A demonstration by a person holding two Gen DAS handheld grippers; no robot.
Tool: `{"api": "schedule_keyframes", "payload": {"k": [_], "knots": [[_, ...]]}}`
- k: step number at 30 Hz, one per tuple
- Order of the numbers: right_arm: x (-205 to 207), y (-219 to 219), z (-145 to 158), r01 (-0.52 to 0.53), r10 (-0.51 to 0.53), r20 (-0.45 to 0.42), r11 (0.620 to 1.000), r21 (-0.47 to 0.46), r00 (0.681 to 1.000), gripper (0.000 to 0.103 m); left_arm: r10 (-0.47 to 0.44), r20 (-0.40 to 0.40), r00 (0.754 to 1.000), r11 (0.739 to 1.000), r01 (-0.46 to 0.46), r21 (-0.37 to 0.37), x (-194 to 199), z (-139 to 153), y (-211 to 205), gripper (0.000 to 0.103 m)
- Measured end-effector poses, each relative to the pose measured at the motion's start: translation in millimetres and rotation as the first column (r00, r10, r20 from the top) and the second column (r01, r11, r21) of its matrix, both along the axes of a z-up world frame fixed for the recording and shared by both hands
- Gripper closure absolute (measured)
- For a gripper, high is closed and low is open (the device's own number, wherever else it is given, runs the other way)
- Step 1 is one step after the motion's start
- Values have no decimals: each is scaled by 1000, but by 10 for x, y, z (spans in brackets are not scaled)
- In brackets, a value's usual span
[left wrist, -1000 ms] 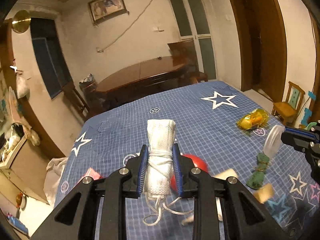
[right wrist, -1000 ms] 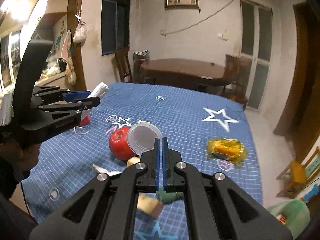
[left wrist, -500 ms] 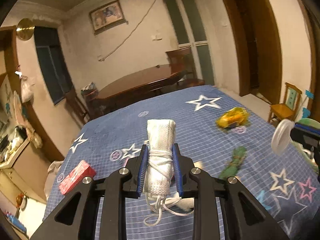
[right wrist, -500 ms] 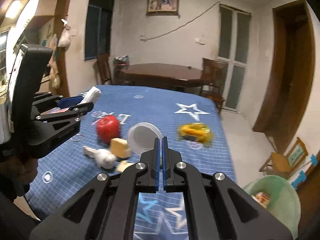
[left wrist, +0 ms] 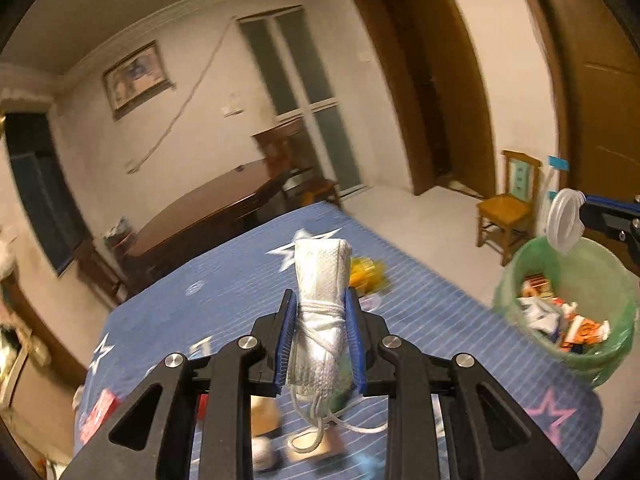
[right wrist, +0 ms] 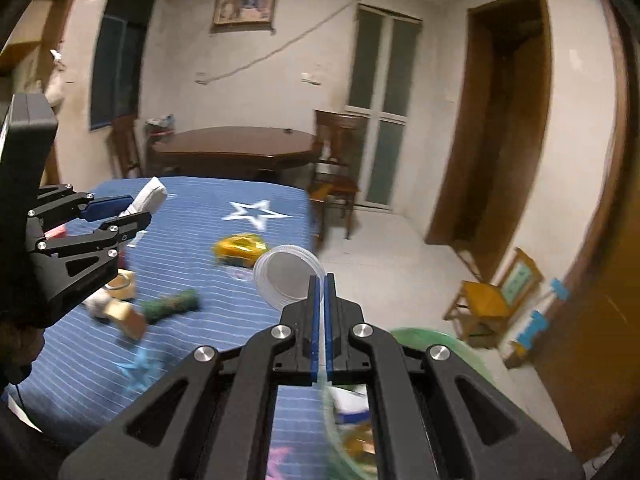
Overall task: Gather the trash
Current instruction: 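Carry the mask and plastic lid toward the green bin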
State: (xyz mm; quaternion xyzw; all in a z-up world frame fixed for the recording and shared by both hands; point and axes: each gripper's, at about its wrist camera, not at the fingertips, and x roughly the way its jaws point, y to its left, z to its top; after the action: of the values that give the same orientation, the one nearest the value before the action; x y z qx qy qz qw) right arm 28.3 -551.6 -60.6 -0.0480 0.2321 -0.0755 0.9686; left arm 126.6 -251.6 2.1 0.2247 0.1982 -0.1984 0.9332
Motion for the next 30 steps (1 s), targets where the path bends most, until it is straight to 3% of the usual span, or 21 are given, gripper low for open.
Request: {"api": "schedule_keyframes", "payload": {"k": [8,17,30], "knots": [[-243,-599,-85,146,-146,-28,989,-2,989,102,-187,-43,981,982,188,30,-201,-142,-992,77],[-421,-1083,-295,258,-255,-86,966,21,963,102,-355,-132,925,931,363,40,-350,-499,-1887,77],[-501,-1372,-545,303,-294,-143,952,48,945,102,-398,-263,879,910,414,5,-289,-989,-2149,77]]}}
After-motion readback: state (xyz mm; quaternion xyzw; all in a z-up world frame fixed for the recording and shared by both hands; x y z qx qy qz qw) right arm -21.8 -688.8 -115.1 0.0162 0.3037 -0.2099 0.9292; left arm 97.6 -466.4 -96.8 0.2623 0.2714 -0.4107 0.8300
